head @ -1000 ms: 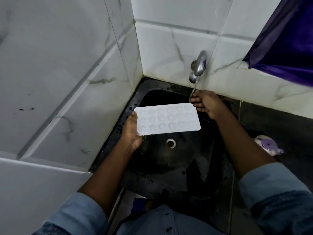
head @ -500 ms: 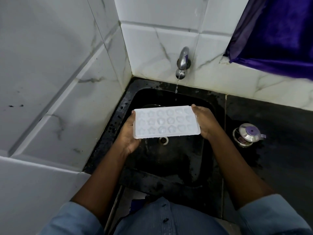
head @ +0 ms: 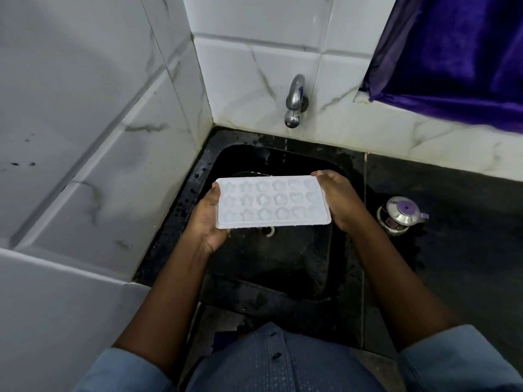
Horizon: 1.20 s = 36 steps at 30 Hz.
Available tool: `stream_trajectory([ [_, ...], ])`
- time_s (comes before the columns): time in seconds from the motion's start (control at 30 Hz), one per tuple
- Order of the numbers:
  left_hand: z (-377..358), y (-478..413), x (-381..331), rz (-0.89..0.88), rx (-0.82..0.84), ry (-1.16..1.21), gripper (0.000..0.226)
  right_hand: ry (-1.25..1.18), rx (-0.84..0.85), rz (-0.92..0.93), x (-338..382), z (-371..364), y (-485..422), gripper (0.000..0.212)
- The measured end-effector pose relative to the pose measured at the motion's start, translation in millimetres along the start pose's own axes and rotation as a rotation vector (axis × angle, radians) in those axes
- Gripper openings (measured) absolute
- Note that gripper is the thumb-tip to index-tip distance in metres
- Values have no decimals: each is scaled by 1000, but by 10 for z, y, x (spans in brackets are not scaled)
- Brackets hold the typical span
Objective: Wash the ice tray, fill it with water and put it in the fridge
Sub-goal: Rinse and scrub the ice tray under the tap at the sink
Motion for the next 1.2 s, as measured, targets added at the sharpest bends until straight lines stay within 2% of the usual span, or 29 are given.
stream_trajectory([
  [0.1, 1, 11, 9, -5, -15, 4, 51, 322, -8, 305, 72, 82, 45, 20],
  [0.2, 11, 25, 32, 1, -1, 31, 51, 524, 47, 603, 110, 130, 79, 26],
  [0.3, 17, 34, 46, 0, 8, 40, 51, 653, 86, 543, 90, 130, 100, 48],
  [0.37, 17, 36, 48, -8, 7, 42, 51, 749, 86, 517, 89, 127, 129, 54],
  [0.63, 39, 32, 8, -37, 33, 52, 54, 983, 37, 587, 123, 58, 242, 63],
  [1.2, 99, 14, 99, -9, 15, 50, 59, 1092, 39, 523, 94, 47, 265, 64],
])
Point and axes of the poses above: each hand's wrist, its own y-axis away from the middle knuckle, its own z-axis out of the back of the hand, x = y × z, the point moved 3 cm from there along -y, towards the middle knuckle, and after that the axes turned 1 degree about z, right-handed, at the moved point
